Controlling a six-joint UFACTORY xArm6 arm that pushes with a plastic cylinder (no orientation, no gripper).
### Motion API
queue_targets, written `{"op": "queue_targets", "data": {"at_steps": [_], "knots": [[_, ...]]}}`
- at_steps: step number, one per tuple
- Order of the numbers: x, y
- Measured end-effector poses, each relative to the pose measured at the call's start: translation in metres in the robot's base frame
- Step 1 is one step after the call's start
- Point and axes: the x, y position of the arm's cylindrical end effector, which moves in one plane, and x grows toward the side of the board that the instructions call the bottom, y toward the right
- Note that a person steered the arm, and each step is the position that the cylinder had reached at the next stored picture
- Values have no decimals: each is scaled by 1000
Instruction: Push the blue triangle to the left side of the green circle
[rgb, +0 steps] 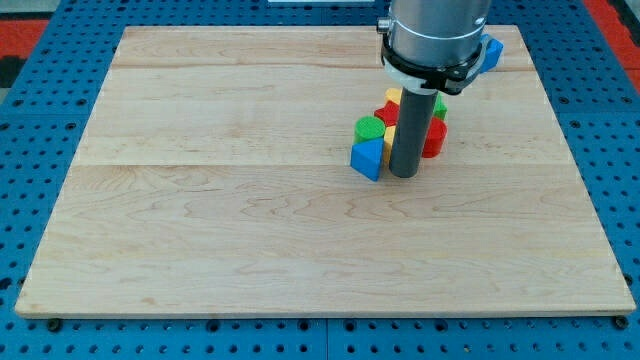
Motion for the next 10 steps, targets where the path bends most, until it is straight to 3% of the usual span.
{"op": "queue_targets", "data": {"at_steps": [2,10], "knots": [[37,-13],[3,-23]]}}
